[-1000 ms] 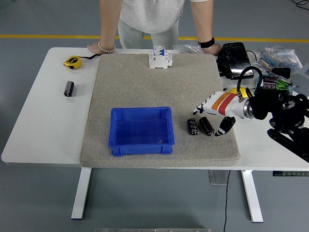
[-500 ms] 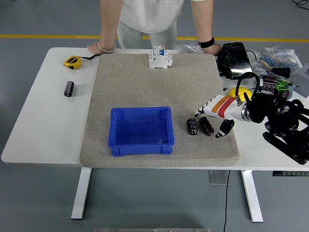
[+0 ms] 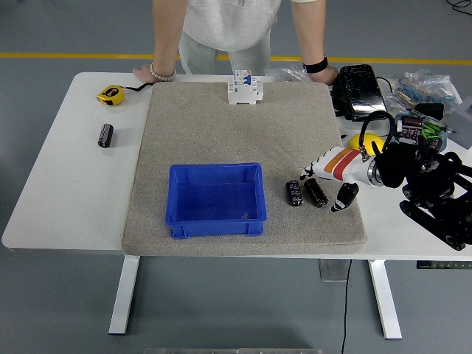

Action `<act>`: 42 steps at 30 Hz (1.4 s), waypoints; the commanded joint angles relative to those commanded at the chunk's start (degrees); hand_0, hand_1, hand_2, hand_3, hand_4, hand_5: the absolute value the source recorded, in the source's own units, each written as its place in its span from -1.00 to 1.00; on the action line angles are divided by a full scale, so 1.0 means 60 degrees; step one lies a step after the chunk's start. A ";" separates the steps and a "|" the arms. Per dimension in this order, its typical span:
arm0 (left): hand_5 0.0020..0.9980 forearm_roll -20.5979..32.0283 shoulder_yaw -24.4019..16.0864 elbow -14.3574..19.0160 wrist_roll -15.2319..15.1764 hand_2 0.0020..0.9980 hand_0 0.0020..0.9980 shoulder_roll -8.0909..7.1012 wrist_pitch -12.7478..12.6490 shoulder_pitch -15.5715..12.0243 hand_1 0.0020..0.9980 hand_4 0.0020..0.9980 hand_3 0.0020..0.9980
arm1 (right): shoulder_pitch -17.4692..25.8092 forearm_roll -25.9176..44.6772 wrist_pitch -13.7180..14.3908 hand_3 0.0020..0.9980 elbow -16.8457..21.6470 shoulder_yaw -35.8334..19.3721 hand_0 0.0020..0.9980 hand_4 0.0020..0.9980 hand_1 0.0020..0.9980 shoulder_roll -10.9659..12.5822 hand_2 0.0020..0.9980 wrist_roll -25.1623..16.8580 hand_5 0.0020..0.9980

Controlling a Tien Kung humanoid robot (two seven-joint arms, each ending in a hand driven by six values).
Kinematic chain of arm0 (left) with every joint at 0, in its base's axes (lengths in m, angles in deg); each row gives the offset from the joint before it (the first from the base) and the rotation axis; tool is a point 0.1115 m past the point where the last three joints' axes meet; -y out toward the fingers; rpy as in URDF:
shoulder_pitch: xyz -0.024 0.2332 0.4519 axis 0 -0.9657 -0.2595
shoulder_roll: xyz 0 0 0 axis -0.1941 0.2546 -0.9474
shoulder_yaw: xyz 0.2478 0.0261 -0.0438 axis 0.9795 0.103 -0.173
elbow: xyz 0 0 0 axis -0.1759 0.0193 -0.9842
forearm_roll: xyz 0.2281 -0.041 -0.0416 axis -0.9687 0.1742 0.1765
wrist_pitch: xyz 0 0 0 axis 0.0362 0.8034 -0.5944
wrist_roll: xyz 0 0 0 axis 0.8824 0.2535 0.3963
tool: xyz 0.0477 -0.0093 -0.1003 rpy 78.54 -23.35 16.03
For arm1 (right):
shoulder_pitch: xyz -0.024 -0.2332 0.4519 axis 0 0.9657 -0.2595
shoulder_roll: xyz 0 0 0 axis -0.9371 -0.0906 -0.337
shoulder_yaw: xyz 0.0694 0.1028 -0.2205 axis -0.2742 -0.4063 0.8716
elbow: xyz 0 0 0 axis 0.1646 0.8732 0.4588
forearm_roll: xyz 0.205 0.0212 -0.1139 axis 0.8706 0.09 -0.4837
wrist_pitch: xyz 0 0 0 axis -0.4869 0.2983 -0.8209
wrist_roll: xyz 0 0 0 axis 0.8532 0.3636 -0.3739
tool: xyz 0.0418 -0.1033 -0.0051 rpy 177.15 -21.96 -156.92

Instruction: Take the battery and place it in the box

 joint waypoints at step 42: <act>0.01 -0.0269 -0.0081 0.0028 0.0065 0.60 0.48 -0.0023 -0.0018 0.0000 0.44 0.51 0.48 | 0.0074 0.0692 -0.0595 0.18 -0.0292 -0.0053 0.14 1.00 0.15 -0.0549 0.17 0.1413 -0.38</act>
